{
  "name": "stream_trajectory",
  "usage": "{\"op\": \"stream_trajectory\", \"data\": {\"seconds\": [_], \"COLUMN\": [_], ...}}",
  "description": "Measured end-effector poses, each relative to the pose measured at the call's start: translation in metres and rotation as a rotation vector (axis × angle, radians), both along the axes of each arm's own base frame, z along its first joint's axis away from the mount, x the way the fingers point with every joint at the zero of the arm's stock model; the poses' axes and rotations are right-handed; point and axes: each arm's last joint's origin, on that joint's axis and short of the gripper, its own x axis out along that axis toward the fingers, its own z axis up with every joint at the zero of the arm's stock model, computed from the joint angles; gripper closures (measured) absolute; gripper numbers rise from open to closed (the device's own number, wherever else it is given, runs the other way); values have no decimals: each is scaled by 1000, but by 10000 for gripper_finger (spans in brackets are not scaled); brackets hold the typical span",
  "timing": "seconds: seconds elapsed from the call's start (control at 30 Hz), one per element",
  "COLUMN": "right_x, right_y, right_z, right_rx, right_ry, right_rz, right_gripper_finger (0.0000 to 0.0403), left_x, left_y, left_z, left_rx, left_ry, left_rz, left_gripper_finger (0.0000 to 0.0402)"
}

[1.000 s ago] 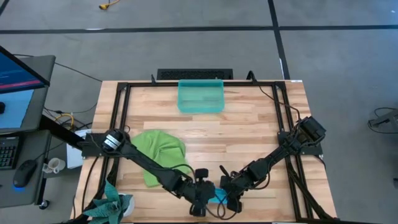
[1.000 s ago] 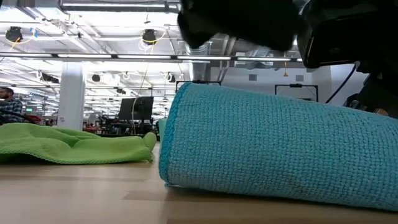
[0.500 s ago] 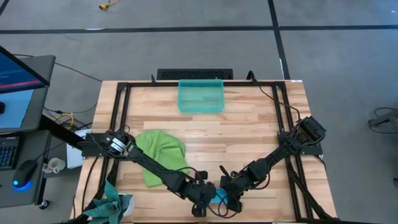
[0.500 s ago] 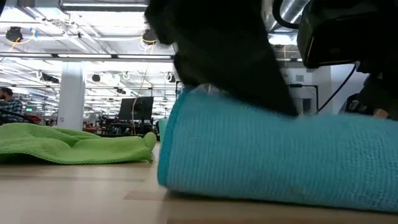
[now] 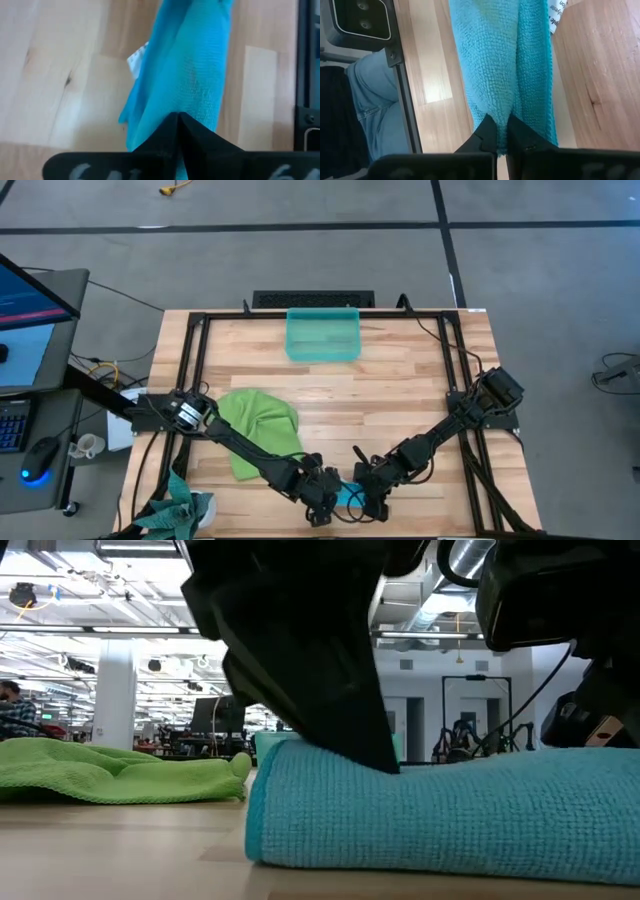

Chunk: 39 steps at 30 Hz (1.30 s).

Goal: Roll microfiber towels into tight, uniform cylinder then place into a basket
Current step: Roll the blue microfiber cloth

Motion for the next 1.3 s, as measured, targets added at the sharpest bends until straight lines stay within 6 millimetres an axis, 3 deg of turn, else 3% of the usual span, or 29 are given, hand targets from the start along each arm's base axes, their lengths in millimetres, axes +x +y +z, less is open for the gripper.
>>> {"op": "stream_trajectory", "data": {"seconds": [0.47, 0.8, 1.3], "right_x": [3, 5, 7], "right_y": [-1, -4, -7], "right_z": [0, 0, 1], "right_rx": [36, 42, 61], "right_ry": [4, 2, 11], "right_rz": [-19, 5, 11], "right_gripper_finger": [369, 350, 278], "left_x": [-4, -3, -3], "left_y": [22, 24, 23], "left_z": [-23, -24, -24], "left_rx": [-199, -206, -199], "left_ry": [155, 156, 143], "left_rz": [107, 111, 139], "left_gripper_finger": [391, 391, 391]}}
